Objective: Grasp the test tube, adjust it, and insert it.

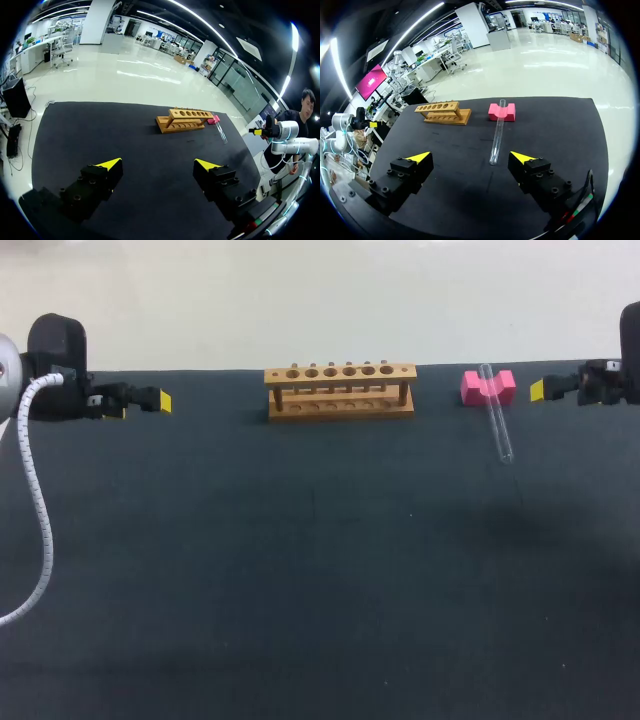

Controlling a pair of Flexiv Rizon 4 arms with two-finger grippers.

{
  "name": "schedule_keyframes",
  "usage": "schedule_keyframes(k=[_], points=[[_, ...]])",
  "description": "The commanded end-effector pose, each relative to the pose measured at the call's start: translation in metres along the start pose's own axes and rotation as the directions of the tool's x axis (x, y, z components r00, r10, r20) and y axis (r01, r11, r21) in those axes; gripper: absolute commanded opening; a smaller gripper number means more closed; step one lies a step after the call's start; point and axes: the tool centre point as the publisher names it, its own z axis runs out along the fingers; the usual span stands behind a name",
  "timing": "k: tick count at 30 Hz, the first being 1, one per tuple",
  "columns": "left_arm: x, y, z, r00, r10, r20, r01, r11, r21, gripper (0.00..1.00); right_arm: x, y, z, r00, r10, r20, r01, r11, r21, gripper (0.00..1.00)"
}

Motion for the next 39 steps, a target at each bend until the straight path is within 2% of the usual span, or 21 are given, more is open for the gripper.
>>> schedule_keyframes(k=[1, 13, 22, 24, 27, 33, 39], points=[[-0.001, -0.001, -0.001, 1.0, -0.001, -0.004, 0.001, 1.0, -0.004, 1.0, -0.001, 0.0, -0.001, 1.0, 0.0, -0.007, 0.0, 1.0, 0.0, 1.0], [-0.001, -0.001, -0.001, 1.0, -0.001, -0.004, 0.001, 1.0, -0.004, 1.0, -0.001, 0.0, -0.001, 1.0, 0.0, -0.007, 0.0, 1.0, 0.0, 1.0], [-0.006, 0.007, 0.011, 0.995, 0.099, 0.013, -0.099, 0.992, 0.081, 1.0, -0.001, 0.0, -0.001, 1.0, 0.0, -0.007, 0.0, 1.0, 0.0, 1.0], [-0.009, 0.011, 0.014, 0.992, 0.125, 0.024, -0.127, 0.984, 0.124, 1.0, -0.001, 0.0, -0.001, 1.0, 0.0, -0.007, 0.0, 1.0, 0.0, 1.0], [-0.013, 0.016, 0.018, 0.982, 0.183, 0.047, -0.188, 0.965, 0.184, 1.0, -0.001, 0.0, -0.001, 1.0, 0.0, -0.007, 0.0, 1.0, 0.0, 1.0], [-0.022, 0.027, 0.028, 0.948, 0.303, 0.091, -0.317, 0.913, 0.258, 1.0, -0.001, 0.0, -0.001, 1.0, 0.0, -0.007, 0.0, 1.0, 0.0, 1.0], [-0.03, 0.037, 0.038, 0.89, 0.425, 0.166, -0.456, 0.821, 0.344, 1.0, -0.001, 0.0, -0.001, 1.0, 0.0, -0.007, 0.0, 1.0, 0.0, 1.0]])
